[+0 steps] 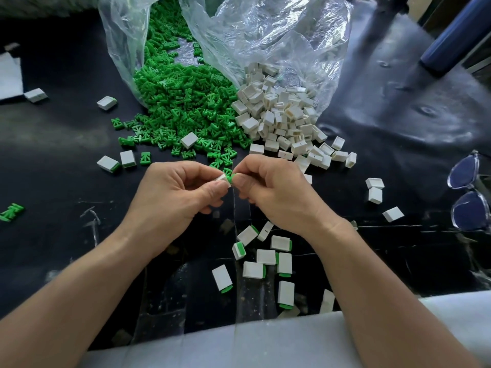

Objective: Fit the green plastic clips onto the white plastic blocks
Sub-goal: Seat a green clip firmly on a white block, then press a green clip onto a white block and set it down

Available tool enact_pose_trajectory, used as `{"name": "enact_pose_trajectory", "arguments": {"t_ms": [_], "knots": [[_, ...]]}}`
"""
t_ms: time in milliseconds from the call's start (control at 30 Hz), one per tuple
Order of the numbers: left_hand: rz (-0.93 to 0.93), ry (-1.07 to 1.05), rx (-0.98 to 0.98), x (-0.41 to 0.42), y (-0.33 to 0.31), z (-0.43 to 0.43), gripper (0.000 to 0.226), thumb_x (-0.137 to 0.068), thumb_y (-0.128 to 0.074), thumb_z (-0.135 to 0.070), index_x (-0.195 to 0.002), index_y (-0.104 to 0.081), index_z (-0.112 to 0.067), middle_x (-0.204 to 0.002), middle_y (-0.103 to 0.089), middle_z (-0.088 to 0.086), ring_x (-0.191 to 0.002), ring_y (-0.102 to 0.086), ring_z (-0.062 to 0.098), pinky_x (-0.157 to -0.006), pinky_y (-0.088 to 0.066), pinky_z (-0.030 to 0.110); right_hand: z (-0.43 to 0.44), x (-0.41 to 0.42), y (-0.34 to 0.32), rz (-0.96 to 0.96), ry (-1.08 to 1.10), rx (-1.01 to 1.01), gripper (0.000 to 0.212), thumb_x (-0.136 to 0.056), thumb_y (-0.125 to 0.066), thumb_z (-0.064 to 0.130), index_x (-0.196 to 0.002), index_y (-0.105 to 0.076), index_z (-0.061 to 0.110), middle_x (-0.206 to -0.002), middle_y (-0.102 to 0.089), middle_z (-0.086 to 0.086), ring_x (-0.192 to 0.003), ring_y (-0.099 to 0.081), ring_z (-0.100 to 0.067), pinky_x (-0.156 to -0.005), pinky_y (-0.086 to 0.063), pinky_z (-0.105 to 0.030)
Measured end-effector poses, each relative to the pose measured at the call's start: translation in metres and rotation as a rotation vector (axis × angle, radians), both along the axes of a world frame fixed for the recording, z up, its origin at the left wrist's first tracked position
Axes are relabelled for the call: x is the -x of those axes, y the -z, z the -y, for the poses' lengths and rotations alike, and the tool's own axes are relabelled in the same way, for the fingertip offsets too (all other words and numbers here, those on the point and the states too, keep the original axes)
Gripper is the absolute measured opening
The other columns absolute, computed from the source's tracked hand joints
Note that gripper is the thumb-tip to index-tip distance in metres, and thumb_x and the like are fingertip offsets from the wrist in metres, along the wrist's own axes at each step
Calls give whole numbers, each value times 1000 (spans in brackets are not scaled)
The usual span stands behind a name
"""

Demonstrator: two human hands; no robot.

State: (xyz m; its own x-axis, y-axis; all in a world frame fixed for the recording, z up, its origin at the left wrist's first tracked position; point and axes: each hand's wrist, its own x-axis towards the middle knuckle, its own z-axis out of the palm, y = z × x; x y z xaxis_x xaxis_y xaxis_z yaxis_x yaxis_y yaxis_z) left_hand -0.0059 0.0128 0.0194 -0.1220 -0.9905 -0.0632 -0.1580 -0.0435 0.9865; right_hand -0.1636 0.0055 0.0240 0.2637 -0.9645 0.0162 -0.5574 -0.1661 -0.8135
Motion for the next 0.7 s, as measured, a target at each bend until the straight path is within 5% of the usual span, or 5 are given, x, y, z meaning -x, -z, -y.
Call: {"name": "enact_pose_trajectory", "arguments": {"t_ms": [200,433,600,700], "knots": [[162,8,92,-2,5,-2,16,-77,-72,-12,-70,-68,-26,-62,-69,3,-49,-61,4,-49,-49,15,-3,-2,-2,-153,-79,161,11,-89,-56,9,-80,-61,6,-62,-44,11,-59,-40,-10,-59,-31,-26],[327,48,162,-4,5,-4,13,-75,-72,-16,-72,-69,-28,-59,-66,-8,-50,-57,2,-53,-50,24,-3,-3,-1,-283,-137,234,10,-89,-55,9,-83,-61,4,-72,-47,5,-69,-43,-14,-64,-33,-29],[19,90,-2,-5,-2,-2,8,-65,-71,-21,-71,-70,-16,-59,-67,4,-47,-58,4,-45,-46,15,-5,-3,-4,-190,-104,276,11,-87,-54,7,-81,-61,2,-70,-49,6,-66,-43,-11,-60,-33,-23],[104,80,73,-3,1,-3,4,-71,-72,-17,-71,-70,-20,-58,-67,1,-47,-57,3,-46,-47,15,-7,-3,-5,-222,-106,264,10,-88,-55,7,-81,-60,2,-71,-49,4,-67,-44,-14,-63,-36,-29]]}}
